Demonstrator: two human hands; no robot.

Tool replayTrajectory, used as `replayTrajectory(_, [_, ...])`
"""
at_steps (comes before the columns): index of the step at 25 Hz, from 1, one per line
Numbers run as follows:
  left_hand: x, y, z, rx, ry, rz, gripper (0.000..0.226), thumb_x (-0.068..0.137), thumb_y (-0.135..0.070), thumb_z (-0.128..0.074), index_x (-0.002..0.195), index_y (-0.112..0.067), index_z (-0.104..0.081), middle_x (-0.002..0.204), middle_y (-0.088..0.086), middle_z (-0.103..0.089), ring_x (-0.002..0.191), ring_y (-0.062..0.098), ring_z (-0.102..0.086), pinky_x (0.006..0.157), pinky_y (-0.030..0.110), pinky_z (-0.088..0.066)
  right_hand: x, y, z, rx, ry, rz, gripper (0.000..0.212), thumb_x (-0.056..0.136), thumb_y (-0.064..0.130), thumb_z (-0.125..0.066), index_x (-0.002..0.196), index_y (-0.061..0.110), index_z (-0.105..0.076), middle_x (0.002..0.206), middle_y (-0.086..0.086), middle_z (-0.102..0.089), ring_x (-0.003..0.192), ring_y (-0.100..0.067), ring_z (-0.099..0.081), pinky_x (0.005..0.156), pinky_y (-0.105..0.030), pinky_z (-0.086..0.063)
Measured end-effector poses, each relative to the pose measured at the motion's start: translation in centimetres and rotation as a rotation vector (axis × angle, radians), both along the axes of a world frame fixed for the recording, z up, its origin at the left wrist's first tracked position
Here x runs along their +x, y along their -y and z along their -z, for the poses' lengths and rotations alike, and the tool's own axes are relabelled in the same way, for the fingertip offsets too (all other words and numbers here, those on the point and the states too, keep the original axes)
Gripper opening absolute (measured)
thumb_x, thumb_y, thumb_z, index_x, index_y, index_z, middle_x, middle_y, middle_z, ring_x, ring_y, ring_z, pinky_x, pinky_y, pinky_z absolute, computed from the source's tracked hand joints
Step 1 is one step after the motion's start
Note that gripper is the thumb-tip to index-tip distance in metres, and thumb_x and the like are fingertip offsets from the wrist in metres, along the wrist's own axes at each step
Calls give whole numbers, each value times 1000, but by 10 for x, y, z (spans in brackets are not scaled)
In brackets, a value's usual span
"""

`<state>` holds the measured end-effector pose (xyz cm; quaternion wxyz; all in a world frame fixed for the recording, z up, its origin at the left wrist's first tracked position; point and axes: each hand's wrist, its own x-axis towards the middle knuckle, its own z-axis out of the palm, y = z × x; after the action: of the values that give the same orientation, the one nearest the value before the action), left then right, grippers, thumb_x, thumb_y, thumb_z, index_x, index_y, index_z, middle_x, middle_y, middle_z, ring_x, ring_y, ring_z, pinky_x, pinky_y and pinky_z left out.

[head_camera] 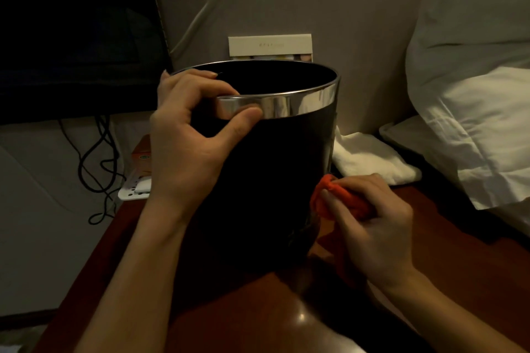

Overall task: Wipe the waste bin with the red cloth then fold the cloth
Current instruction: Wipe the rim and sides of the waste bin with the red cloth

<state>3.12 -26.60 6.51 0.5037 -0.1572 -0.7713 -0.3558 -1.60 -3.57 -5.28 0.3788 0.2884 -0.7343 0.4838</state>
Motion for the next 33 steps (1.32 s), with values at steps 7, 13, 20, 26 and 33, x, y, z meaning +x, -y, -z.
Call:
replayTrajectory(7, [-2, 3, 1, 6, 3, -1, 28, 80, -40, -69, 98, -23, -57, 102, -25, -50, 113, 7, -48, 105, 45, -36, 3, 18, 37, 364, -197, -105, 15, 90, 29, -75, 91, 14, -76, 93, 6, -72, 77, -10, -53, 64, -32, -47])
replayTrajectory(13, [-3, 0, 1, 9, 3, -11, 26, 80, -37, -71, 96, -22, -57, 102, -23, -51, 112, 6, -48, 106, 31, -34, 5, 16, 14, 186, -112, -25, 17, 90, 29, -72, 95, 13, -74, 96, 10, -68, 82, -11, -54, 75, -20, -45])
replayTrajectory(20, [-3, 0, 2, -4, -15, -4, 25, 81, -38, -67, 96, -22, -56, 99, -22, -51, 110, 9, -49, 111, 34, -30, -1, 10, 11, 190, -107, -35, 19, 91, 32, -70, 97, 15, -76, 95, 9, -71, 82, -9, -54, 74, -20, -46])
replayTrajectory(26, [4, -26, -2, -167, -25, -180, 31, 79, -46, -67, 98, -26, -55, 98, -14, -52, 110, 12, -47, 113, 51, -18, 5, 25, 46, 330, -95, -92, 13, 88, 32, -79, 93, 20, -75, 94, 12, -70, 79, -9, -53, 70, -22, -47])
replayTrajectory(33, [0, -24, 1, -112, -52, -139, 37, 74, -45, -74, 97, -27, -52, 102, -13, -51, 113, 5, -44, 117, 33, -8, 1, 20, 27, 317, -219, -36, 14, 93, 31, -73, 91, 17, -75, 93, 9, -71, 75, -15, -54, 64, -33, -49])
